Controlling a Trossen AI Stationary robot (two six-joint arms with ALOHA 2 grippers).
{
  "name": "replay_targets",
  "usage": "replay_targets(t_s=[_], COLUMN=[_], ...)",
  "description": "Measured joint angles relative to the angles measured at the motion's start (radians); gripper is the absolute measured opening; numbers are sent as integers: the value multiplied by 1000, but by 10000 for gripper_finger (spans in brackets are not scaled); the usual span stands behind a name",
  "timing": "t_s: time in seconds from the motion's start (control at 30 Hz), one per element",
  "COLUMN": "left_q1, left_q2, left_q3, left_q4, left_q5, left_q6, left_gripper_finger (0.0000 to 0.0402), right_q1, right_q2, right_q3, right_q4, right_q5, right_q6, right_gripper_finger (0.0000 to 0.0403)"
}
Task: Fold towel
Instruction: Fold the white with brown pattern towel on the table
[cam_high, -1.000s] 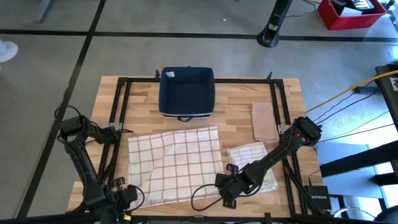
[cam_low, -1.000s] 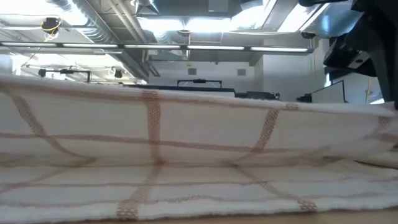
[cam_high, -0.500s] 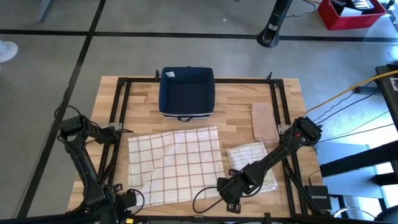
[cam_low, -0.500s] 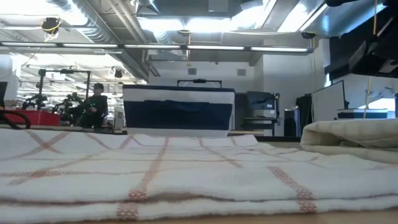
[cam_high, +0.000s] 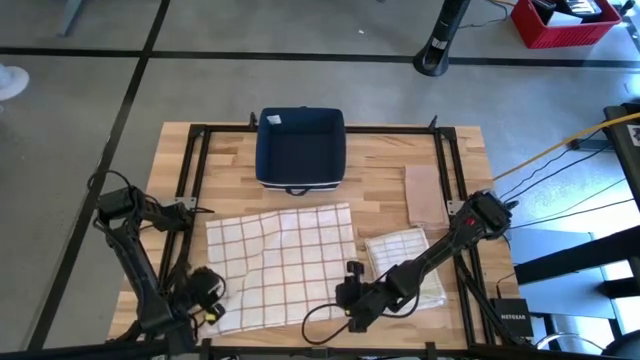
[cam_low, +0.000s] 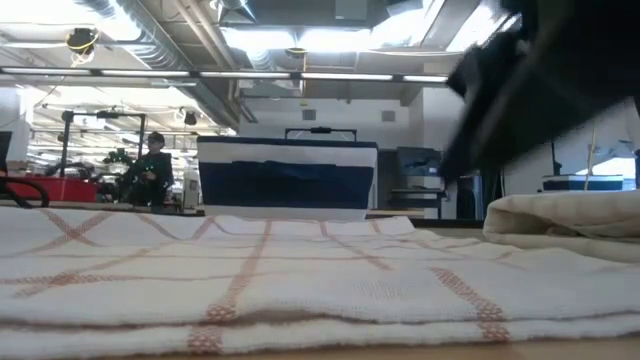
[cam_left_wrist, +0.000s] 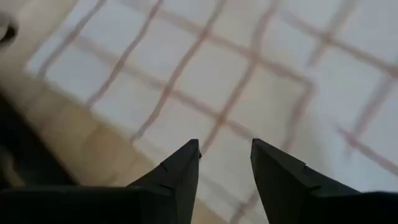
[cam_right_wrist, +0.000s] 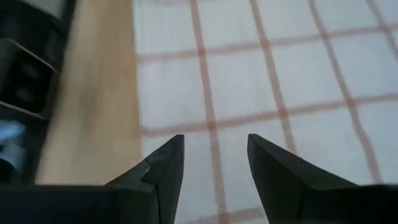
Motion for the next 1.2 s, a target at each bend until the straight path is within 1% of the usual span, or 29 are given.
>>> replay_targets(t_s=[0.07, 0.17, 0.27, 0.4, 0.53, 0.57, 1.0, 1.2], left_q1=[-1, -2, -1, 0, 9, 9, 32, 30], left_q2=[0, 1, 1, 1, -1, -1, -6, -17], left_q3=[-25, -83, -149, -208, -222, -222, -214, -183], left_q4=[23, 133, 271, 377, 376, 375, 363, 301], left_q5=[14, 43, 88, 94, 181, 188, 215, 217], left_q6=[-105, -256, -316, -320, -322, -324, -317, -322], left_gripper_finger=[138, 138, 138, 138, 138, 138, 138, 138], right_q1=[0, 2, 2, 3, 3, 3, 3, 2], right_q2=[21, 61, 95, 104, 105, 105, 106, 107], right_q3=[-5, -6, -7, -4, -4, -4, -5, -5], right_q4=[1, 6, 15, 16, 18, 18, 20, 21], right_q5=[-4, -31, -47, -49, -49, -51, -52, -55], right_q6=[-2, 16, 21, 21, 21, 21, 22, 22], right_gripper_finger=[179, 179, 179, 179, 179, 179, 179, 179])
